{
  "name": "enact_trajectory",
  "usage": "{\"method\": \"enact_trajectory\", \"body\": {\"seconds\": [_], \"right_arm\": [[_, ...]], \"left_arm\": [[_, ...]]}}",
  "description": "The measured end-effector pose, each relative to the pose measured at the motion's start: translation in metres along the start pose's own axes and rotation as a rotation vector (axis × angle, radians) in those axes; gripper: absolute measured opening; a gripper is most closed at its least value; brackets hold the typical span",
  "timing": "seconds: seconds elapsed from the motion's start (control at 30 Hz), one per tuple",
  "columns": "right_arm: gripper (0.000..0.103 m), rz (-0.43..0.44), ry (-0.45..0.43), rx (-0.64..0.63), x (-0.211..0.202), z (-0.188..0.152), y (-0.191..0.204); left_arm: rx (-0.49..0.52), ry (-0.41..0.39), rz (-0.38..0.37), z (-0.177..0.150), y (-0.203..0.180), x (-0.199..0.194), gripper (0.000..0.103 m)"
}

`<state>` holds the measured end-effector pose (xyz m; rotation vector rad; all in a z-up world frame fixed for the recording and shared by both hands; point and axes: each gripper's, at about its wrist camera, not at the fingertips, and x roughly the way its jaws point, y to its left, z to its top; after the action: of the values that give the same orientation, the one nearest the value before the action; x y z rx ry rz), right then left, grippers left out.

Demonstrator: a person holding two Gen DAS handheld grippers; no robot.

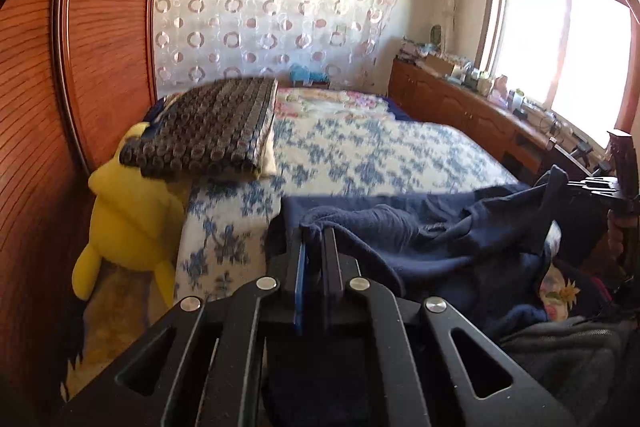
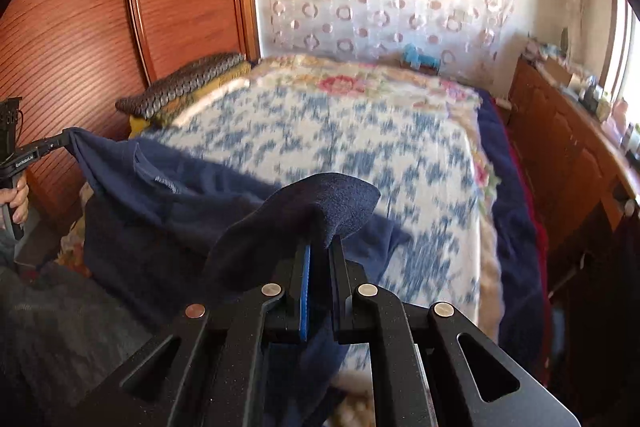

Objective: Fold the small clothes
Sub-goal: 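Lift the shirt with both tools, fold it over, and open both tools, then regrasp the folded shirt with both tools and lift it off the bed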

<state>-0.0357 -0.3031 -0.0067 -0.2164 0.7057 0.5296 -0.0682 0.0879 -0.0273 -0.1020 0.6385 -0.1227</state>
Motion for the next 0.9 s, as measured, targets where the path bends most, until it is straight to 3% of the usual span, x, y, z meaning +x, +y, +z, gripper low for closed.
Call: {"method": "enact_trajectory", "body": {"seconds": [0.17, 0.33, 0.4, 0.43, 0.47, 0.5, 0.6, 0.67, 0.83, 0.9], "right_arm": [[0.008, 0.009, 0.087, 0.062, 0.029, -0.022, -0.012], [0.014, 0.001, 0.07, 0.047, 0.03, -0.012, -0.008], [0.022, -0.001, 0.037, 0.022, 0.025, -0.005, -0.004], [0.025, 0.001, 0.021, 0.011, 0.02, -0.001, -0.003], [0.034, -0.005, 0.004, 0.004, 0.017, 0.002, -0.003], [0.042, -0.014, -0.016, -0.003, 0.011, 0.008, -0.003], [0.052, -0.041, -0.053, -0.02, 0.001, 0.013, -0.002], [0.053, -0.069, -0.059, -0.029, 0.0, 0.016, -0.001], [0.054, -0.083, -0.044, -0.013, 0.021, 0.023, -0.008], [0.061, -0.089, -0.032, -0.008, 0.032, 0.024, -0.01]], "left_arm": [[0.0, 0.07, 0.033, -0.019, 0.007, 0.024, 0.01], [0.004, 0.064, 0.016, -0.017, 0.008, 0.022, 0.028], [0.013, 0.041, 0.012, -0.012, 0.008, 0.016, 0.052], [0.016, 0.031, 0.01, -0.007, 0.009, 0.013, 0.058], [0.017, 0.027, 0.01, -0.003, 0.009, 0.013, 0.073], [0.018, 0.017, 0.01, 0.001, 0.009, 0.012, 0.08], [0.047, -0.003, -0.006, 0.016, 0.006, 0.015, 0.081], [0.05, -0.01, 0.002, 0.024, 0.005, 0.021, 0.081], [0.066, -0.001, -0.017, 0.042, 0.004, 0.048, 0.081], [0.072, 0.011, -0.011, 0.047, 0.005, 0.059, 0.081]]}}
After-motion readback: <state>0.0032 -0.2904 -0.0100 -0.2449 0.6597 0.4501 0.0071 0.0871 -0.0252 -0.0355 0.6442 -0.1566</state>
